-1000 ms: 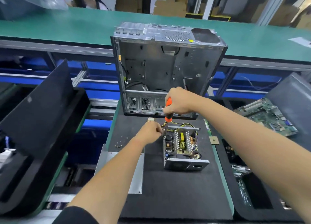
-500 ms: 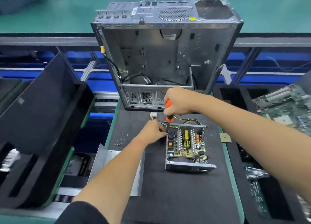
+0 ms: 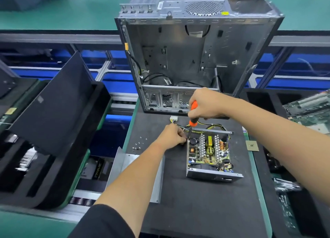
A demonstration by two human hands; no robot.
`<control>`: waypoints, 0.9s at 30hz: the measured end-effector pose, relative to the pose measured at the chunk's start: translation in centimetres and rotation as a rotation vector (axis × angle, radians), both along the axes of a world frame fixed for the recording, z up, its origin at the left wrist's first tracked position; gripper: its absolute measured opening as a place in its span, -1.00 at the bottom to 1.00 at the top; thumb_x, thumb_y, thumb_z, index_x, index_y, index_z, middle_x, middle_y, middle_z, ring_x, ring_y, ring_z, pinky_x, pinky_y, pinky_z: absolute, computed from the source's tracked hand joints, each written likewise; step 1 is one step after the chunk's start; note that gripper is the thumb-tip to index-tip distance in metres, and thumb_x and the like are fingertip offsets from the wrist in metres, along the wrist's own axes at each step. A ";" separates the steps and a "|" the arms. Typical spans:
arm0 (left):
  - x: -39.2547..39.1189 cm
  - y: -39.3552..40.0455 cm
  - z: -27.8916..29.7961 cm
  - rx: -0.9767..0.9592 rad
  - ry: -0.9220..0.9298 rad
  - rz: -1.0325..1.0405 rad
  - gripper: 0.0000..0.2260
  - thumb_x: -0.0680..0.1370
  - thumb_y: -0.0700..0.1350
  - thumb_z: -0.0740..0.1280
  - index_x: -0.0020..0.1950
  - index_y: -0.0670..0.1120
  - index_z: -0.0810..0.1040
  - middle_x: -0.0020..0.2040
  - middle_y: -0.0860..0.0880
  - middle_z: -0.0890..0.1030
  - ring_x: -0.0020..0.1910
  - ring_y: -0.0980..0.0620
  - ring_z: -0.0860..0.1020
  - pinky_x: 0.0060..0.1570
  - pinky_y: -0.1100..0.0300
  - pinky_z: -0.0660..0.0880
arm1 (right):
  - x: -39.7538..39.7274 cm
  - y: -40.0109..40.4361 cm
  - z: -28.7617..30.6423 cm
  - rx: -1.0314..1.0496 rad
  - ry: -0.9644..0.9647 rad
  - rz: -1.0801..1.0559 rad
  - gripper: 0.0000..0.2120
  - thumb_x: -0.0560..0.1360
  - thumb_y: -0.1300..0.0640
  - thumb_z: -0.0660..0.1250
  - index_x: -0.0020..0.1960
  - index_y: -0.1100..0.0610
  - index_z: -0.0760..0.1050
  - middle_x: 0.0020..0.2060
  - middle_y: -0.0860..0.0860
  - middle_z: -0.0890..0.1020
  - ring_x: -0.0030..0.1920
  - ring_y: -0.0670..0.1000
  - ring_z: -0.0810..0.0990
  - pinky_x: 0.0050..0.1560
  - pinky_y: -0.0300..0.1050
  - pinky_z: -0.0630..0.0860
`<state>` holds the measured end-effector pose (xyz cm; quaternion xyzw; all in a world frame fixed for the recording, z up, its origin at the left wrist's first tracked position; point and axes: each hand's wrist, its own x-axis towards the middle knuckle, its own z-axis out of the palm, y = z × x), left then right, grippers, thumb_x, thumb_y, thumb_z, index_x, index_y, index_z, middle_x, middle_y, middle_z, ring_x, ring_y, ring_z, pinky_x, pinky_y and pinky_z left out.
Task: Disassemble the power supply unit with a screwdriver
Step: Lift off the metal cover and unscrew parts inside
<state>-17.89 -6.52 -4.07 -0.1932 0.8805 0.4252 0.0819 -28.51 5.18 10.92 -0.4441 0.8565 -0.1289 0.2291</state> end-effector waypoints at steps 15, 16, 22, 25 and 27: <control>0.0 0.2 -0.3 -0.016 0.036 -0.012 -0.92 0.41 -0.20 0.45 -0.28 -0.05 0.65 -0.32 0.02 0.64 -0.28 0.14 0.57 -0.19 0.25 0.51 | 0.6 0.1 0.3 0.031 -0.015 -0.046 -0.83 0.31 0.13 0.39 -0.27 0.26 0.61 -0.51 0.13 0.57 -0.57 0.00 0.48 -0.60 -0.31 0.28; -0.1 0.3 -0.3 -0.017 0.035 -0.012 -0.92 0.41 -0.20 0.45 -0.28 -0.06 0.65 -0.30 0.01 0.65 -0.27 0.13 0.57 -0.18 0.24 0.52 | 0.6 0.1 0.4 0.031 -0.015 -0.046 -0.83 0.31 0.14 0.40 -0.28 0.26 0.60 -0.54 0.08 0.53 -0.57 -0.01 0.47 -0.60 -0.31 0.27; 0.0 0.4 -0.2 -0.041 0.049 -0.057 -0.96 0.44 -0.20 0.43 -0.18 -0.13 0.69 -0.18 -0.04 0.68 -0.31 0.20 0.51 -0.28 0.36 0.38 | 0.9 -0.2 0.7 0.029 -0.007 -0.030 -0.84 0.32 0.15 0.39 -0.35 0.23 0.56 -0.68 -0.03 0.45 -0.63 -0.06 0.42 -0.61 -0.33 0.27; 0.0 0.4 -0.1 -0.046 0.058 -0.063 -0.93 0.44 -0.21 0.42 -0.13 -0.15 0.70 -0.14 -0.03 0.69 -0.29 0.20 0.52 -0.27 0.39 0.39 | 1.0 -0.2 0.7 0.028 -0.001 -0.031 -0.84 0.32 0.15 0.40 -0.34 0.25 0.58 -0.66 -0.02 0.47 -0.62 -0.05 0.43 -0.63 -0.34 0.26; -0.1 0.4 -0.1 -0.045 0.056 -0.061 -0.93 0.44 -0.21 0.42 -0.13 -0.15 0.70 -0.13 -0.04 0.69 -0.25 0.15 0.55 -0.22 0.33 0.42 | 0.9 -0.2 0.7 0.027 0.001 -0.029 -0.84 0.32 0.15 0.40 -0.32 0.25 0.60 -0.64 -0.01 0.49 -0.61 -0.05 0.45 -0.62 -0.34 0.28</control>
